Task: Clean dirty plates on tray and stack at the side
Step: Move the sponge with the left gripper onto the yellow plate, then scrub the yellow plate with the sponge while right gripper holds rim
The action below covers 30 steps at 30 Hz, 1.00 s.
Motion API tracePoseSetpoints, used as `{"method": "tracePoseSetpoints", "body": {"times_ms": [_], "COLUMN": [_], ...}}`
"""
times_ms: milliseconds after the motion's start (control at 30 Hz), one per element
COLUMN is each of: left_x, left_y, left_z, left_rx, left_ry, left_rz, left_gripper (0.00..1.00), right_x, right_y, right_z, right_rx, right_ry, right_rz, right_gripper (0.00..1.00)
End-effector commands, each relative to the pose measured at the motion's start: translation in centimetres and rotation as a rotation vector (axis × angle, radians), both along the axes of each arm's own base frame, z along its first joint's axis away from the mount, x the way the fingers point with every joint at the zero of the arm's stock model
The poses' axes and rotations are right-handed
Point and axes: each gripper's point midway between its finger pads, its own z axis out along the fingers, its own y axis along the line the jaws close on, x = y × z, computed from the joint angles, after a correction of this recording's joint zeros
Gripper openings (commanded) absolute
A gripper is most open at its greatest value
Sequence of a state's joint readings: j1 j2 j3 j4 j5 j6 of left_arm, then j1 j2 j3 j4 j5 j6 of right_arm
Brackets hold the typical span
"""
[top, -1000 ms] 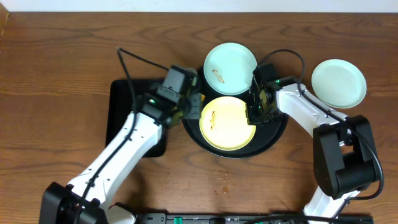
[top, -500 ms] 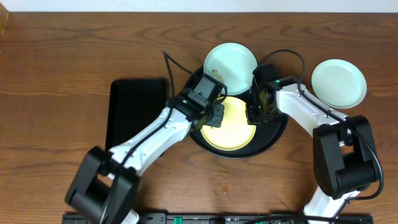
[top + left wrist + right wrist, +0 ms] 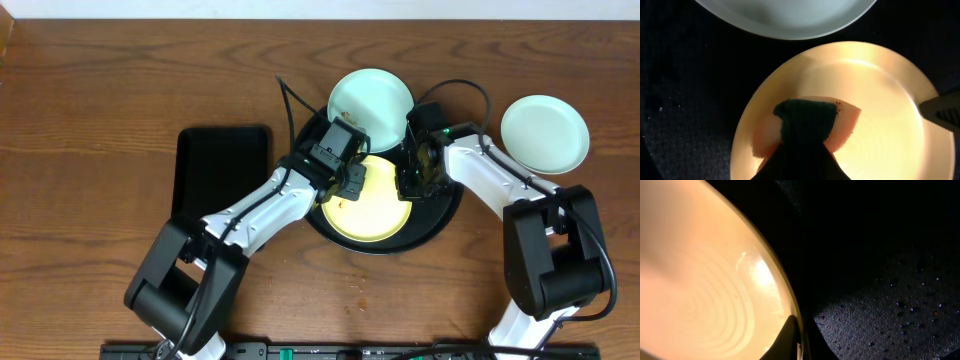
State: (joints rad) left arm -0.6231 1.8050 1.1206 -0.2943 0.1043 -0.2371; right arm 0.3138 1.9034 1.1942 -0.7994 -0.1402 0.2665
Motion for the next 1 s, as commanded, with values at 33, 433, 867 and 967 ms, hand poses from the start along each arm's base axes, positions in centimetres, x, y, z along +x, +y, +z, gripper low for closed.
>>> {"method": "tracePoseSetpoints", "body": {"times_ms": [33,433,867,967], "left_x": [0.6,0.2,-0.5,-1.4], "left_y": [1.2,1.4,2.9,2.2], "left_z": [-0.5,-2.1,-4.0,-4.4], "left_rx": [0.037,0.044,0.137,0.110], "left_ry": [-0.012,0.032,0.075,0.109], "left_rz": [-0.005,-0.050,-0.055,-0.114], "left_gripper": [0.07,0.07,0.08,0.08], "right_x": [-0.4,-0.4,-0.4,-0.4], "right_y": [-1.0,-1.0,-1.0,-1.0], "right_z": [-0.3,-0.3,-0.3,-0.3], "right_rx": [-0.042,-0.042,-0.042,-0.042], "right_ry": [0.003,0.002,0.002,0.002], "right_rz": [-0.005,-0.001,-0.001,-0.001], "right_gripper": [0.03,0.03,0.03,0.03]}}
